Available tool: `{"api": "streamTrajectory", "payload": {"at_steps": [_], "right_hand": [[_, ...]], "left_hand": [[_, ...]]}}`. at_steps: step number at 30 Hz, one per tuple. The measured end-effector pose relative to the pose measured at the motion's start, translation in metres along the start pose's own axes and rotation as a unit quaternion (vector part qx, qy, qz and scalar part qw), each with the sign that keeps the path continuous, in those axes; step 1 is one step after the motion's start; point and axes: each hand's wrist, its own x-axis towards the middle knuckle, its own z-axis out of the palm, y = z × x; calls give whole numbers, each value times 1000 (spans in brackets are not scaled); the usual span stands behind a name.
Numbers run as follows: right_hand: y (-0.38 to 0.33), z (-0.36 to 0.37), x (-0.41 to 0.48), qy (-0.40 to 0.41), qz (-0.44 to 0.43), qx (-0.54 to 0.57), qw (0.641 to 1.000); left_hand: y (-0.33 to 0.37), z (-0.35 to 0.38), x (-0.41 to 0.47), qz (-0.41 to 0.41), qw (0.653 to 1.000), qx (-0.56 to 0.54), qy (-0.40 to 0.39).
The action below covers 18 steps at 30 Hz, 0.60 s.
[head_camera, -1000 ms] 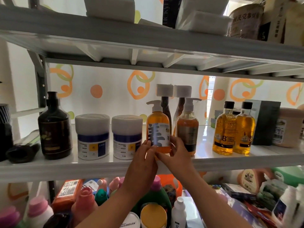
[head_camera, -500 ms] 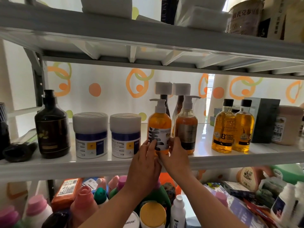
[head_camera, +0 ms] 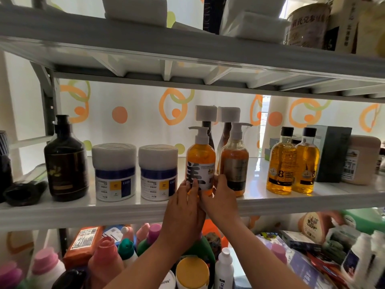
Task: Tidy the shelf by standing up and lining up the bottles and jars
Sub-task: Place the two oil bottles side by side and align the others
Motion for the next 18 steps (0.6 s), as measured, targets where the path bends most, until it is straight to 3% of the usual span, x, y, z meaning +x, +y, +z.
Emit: {"api": "streamTrajectory", "payload": {"at_steps": [18], "right_hand": [[-5,2,-4,3,3,18,1000]], "left_hand": [[-3,3,-1,-11,1000,23,-15]]}}
